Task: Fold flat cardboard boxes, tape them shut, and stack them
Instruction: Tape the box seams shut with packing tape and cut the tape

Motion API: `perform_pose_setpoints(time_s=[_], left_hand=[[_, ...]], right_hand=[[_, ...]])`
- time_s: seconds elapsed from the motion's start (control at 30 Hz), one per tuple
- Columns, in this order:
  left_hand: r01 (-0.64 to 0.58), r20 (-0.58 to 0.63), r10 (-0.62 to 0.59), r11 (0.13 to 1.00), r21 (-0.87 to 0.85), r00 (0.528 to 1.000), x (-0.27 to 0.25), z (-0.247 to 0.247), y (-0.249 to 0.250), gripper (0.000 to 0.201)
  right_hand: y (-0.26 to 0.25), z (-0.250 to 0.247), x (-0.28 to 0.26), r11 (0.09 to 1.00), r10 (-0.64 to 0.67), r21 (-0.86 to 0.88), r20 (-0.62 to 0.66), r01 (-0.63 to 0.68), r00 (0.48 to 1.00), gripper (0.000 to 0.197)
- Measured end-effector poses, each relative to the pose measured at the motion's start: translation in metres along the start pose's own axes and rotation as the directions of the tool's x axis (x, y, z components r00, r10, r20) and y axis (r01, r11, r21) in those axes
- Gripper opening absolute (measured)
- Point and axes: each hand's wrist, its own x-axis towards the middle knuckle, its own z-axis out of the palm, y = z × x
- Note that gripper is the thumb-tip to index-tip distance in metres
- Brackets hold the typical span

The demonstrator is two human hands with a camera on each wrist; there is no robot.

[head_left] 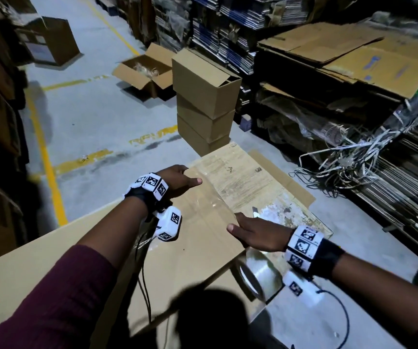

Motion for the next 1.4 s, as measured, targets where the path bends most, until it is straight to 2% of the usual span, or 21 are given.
perform_pose_setpoints(time_s=[0.03, 0.07, 0.1, 0.17, 0.2, 0.27, 0.33, 0.37, 0.43, 0.5, 0.63, 0.77, 0.87, 0.97, 1.03, 1.13, 1.27, 1.4], left_hand=[[0.001, 0.003, -0.001, 1.0, -0.009, 1.0, 0.002, 0.0, 0.0, 0.078], [0.003, 0.006, -0.002, 1.0, -0.021, 1.0, 0.002, 0.0, 0.0, 0.08], [0.002, -0.001, -0.002, 0.999, -0.035, 1.0, 0.002, -0.001, 0.0, 0.071], [0.006, -0.011, -0.007, 0.997, -0.08, 1.0, 0.003, -0.001, 0.0, 0.043], [0.007, -0.017, -0.009, 0.995, -0.095, 1.0, 0.002, -0.001, 0.001, 0.04], [0.005, -0.021, -0.007, 0.994, -0.106, 1.0, 0.002, 0.0, 0.001, 0.056], [-0.007, -0.047, 0.001, 0.993, -0.122, 0.999, 0.035, 0.004, -0.016, 0.085], [-0.008, -0.055, 0.002, 0.992, -0.123, 0.998, 0.042, 0.006, -0.02, 0.088], [-0.029, -0.07, 0.023, 0.995, -0.094, 0.997, 0.02, 0.004, -0.008, 0.07], [-0.049, -0.08, 0.046, 0.998, -0.04, 0.996, 0.009, 0.002, -0.002, 0.045], [-0.093, -0.109, 0.085, 0.993, -0.072, 0.99, 0.015, 0.001, -0.004, 0.031], [-0.172, -0.082, 0.165, 0.982, -0.081, 0.983, 0.017, 0.003, -0.003, 0.017], [-0.181, -0.014, 0.181, 0.97, -0.164, 0.983, 0.013, 0.0, 0.006, 0.024], [-0.144, 0.042, 0.153, 0.976, -0.16, 0.987, 0.015, 0.001, 0.016, 0.032], [-0.144, 0.043, 0.149, 0.985, -0.097, 0.988, 0.016, 0.001, 0.02, 0.031], [-0.157, 0.062, 0.155, 0.987, 0.028, 0.986, 0.012, -0.001, 0.027, 0.026], [-0.147, 0.032, 0.144, 0.985, 0.092, 0.989, 0.012, -0.003, 0.031, 0.028], [-0.139, -0.063, 0.146, 0.985, 0.099, 0.987, 0.006, 0.005, 0.037, 0.036]], right_hand=[[-0.005, -0.012, -0.003, 0.999, -0.012, -0.042, 0.018, 0.013, 1.0, 0.043], [-0.014, -0.025, -0.002, 0.996, -0.038, -0.08, -0.024, 0.036, 0.999, 0.049], [-0.023, -0.036, 0.002, 0.994, -0.069, -0.097, -0.118, 0.058, 0.991, 0.055], [-0.043, -0.05, 0.019, 0.989, -0.143, -0.087, -0.305, 0.122, 0.942, 0.052], [-0.052, -0.053, 0.032, 0.986, -0.161, -0.102, -0.34, 0.134, 0.926, 0.051], [-0.068, -0.048, 0.059, 0.984, -0.125, -0.16, -0.293, 0.081, 0.948, 0.054], [-0.073, -0.036, 0.085, 0.978, -0.033, -0.208, -0.228, -0.016, 0.973, 0.059], [-0.073, -0.032, 0.095, 0.975, 0.002, -0.217, -0.234, -0.054, 0.972, 0.053], [-0.074, -0.033, 0.107, 0.977, 0.034, -0.189, -0.293, -0.093, 0.955, 0.029], [-0.073, -0.04, 0.113, 0.98, 0.049, -0.168, -0.299, -0.104, 0.953, 0.022], [-0.075, -0.056, 0.125, 0.974, 0.126, -0.164, -0.18, -0.156, 0.976, 0.035], [-0.081, -0.068, 0.129, 0.967, 0.122, -0.211, -0.113, -0.144, 0.986, 0.053], [-0.079, -0.069, 0.128, 0.974, 0.123, -0.184, -0.045, -0.129, 0.991, 0.07], [-0.072, -0.066, 0.124, 0.972, 0.144, -0.183, -0.014, -0.144, 0.989, 0.071], [-0.068, -0.062, 0.118, 0.956, 0.183, -0.229, -0.03, -0.185, 0.983, 0.068], [-0.061, -0.055, 0.104, 0.953, 0.168, -0.246, -0.057, -0.177, 0.984, 0.061], [-0.051, -0.033, 0.074, 0.982, 0.066, -0.175, -0.051, -0.074, 0.996, 0.079], [-0.024, -0.001, 0.041, 0.983, 0.073, -0.163, -0.08, -0.085, 0.994, 0.074]])
